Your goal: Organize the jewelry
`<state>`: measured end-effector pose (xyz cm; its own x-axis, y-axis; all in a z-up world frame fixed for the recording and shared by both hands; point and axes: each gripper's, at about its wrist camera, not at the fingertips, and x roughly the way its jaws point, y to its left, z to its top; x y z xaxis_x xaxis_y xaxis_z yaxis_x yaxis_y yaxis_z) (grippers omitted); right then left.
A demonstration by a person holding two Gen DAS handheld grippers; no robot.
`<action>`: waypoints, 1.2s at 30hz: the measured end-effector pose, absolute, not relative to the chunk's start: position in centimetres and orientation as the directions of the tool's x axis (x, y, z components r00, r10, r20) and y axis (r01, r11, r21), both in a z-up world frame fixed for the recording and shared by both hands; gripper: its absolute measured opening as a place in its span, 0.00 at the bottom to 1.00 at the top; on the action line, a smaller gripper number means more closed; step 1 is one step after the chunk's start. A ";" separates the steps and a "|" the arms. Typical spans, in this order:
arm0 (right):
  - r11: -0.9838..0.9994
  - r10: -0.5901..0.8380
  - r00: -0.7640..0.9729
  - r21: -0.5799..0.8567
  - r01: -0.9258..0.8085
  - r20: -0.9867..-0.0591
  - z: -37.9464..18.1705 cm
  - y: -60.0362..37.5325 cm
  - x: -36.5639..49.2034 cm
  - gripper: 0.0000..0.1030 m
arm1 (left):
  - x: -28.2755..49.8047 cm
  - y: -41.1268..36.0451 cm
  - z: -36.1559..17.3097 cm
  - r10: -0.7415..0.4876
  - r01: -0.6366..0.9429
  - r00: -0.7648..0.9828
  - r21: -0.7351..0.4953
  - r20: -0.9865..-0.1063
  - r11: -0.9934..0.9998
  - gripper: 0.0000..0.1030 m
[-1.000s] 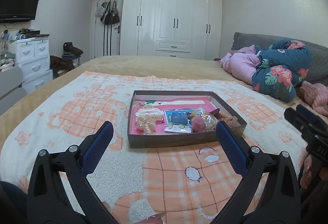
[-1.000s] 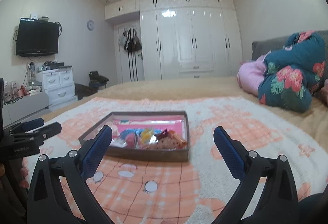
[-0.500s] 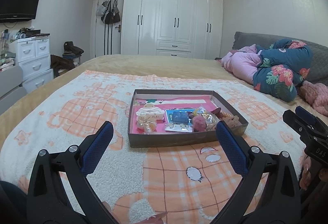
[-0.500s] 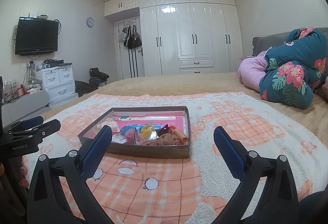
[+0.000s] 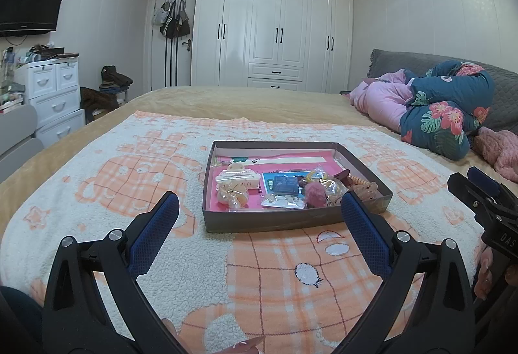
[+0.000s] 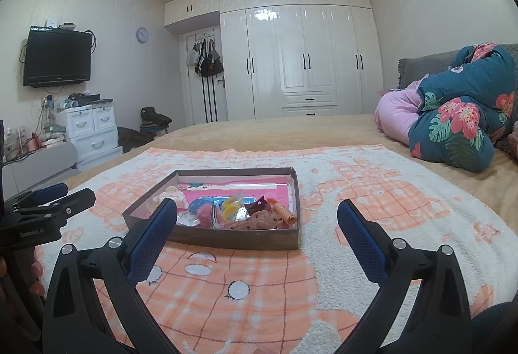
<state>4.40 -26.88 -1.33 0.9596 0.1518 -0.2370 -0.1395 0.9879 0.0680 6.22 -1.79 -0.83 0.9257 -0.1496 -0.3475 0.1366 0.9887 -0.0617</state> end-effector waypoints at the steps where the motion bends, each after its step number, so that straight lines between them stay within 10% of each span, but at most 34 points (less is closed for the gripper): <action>1: 0.988 0.152 0.959 0.068 -0.140 -0.237 -1.4 -26.8 4.5 0.94 | 6.2 -1.8 -0.8 -0.150 0.137 0.926 -0.062 -0.347 0.989 0.89; 36: 0.987 0.155 0.959 0.071 -0.142 -0.237 -1.6 -26.7 4.4 0.94 | 6.2 -1.8 -0.8 -0.147 0.135 0.926 -0.059 -0.349 0.989 0.89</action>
<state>4.37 -26.68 -1.56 0.9592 0.1546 -0.2366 -0.1417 0.9874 0.0709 6.19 -1.85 -0.84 0.9256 -0.1470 -0.3489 0.1348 0.9891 -0.0591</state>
